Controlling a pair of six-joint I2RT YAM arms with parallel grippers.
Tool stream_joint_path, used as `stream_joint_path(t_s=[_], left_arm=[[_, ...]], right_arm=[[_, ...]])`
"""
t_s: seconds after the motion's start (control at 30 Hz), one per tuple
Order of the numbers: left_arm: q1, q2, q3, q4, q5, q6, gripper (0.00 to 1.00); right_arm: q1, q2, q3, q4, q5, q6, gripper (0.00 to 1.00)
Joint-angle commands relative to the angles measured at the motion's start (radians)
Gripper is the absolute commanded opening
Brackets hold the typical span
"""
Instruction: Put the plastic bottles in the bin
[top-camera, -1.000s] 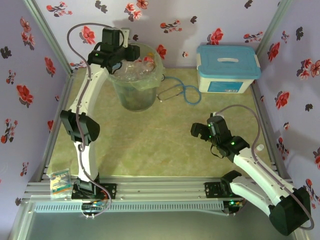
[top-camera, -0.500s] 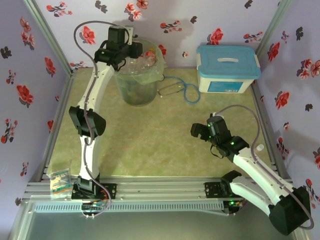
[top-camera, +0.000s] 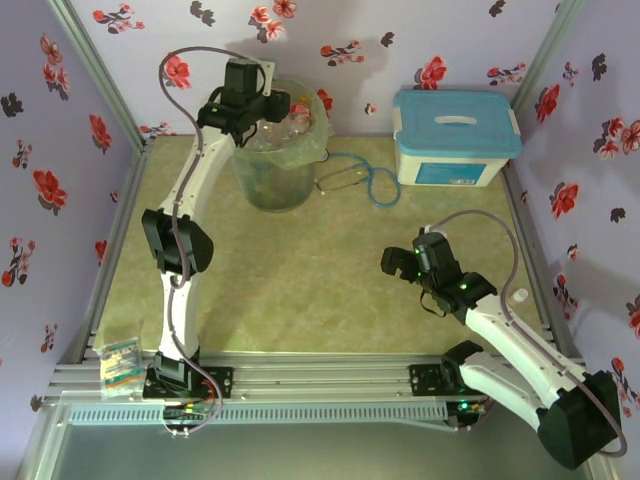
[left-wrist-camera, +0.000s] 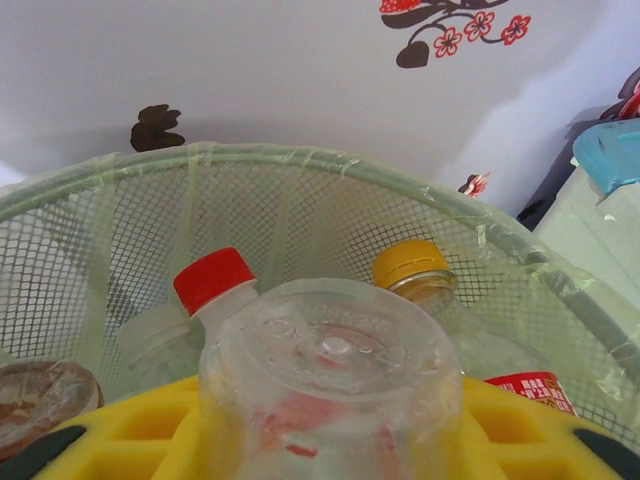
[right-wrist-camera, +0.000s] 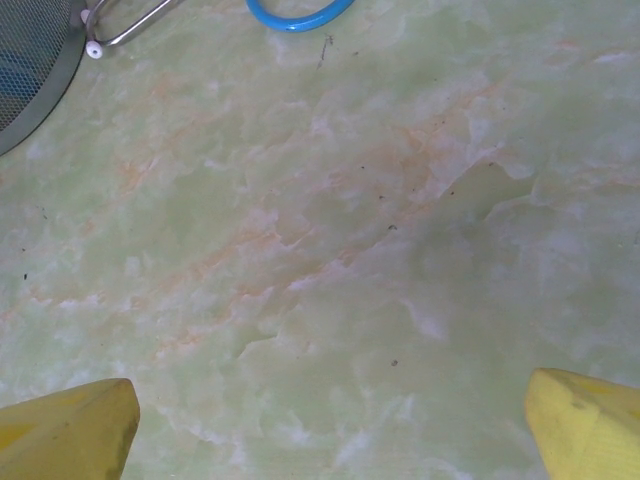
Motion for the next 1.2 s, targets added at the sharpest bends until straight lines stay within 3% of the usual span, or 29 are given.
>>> stream_joint_path(t_s=[0.0, 0.2, 0.27, 0.37, 0.47, 0.63, 0.77, 0.83, 1.03, 1.17], left_arm=[[-0.004, 0.137, -0.107, -0.225, -0.023, 0.004, 0.0], [0.004, 0.141, -0.142, -0.212, -0.036, -0.022, 0.0], [0.012, 0.134, -0.133, -0.198, -0.038, -0.046, 0.1], [0.025, 0.132, -0.081, -0.184, -0.046, -0.09, 0.16], [0.044, 0.146, -0.022, -0.157, -0.051, -0.136, 0.35], [0.05, 0.172, 0.039, -0.157, -0.05, -0.149, 0.47], [0.044, 0.084, -0.075, -0.062, -0.018, -0.137, 0.61], [0.039, 0.023, -0.126, -0.019, -0.014, -0.128, 0.74], [0.022, -0.119, -0.133, 0.007, -0.009, -0.087, 0.99], [0.019, -0.221, -0.136, 0.021, -0.008, -0.069, 1.0]], right_arm=[[-0.001, 0.0, -0.013, 0.019, -0.002, 0.015, 0.99], [-0.001, -0.006, -0.013, 0.017, 0.0, 0.01, 0.99], [-0.001, -0.006, -0.011, 0.014, 0.0, 0.009, 0.99], [-0.001, -0.005, -0.01, 0.019, -0.003, 0.011, 0.99], [-0.001, -0.003, -0.011, 0.023, -0.009, 0.016, 0.99], [0.001, -0.019, -0.008, 0.012, -0.01, 0.019, 0.99], [0.001, -0.036, -0.008, 0.0, 0.001, 0.013, 0.99], [0.001, -0.036, -0.007, 0.004, 0.001, 0.009, 0.99], [0.002, -0.019, 0.017, 0.029, -0.012, -0.014, 0.99], [0.002, 0.006, 0.044, 0.03, -0.005, -0.04, 0.99]])
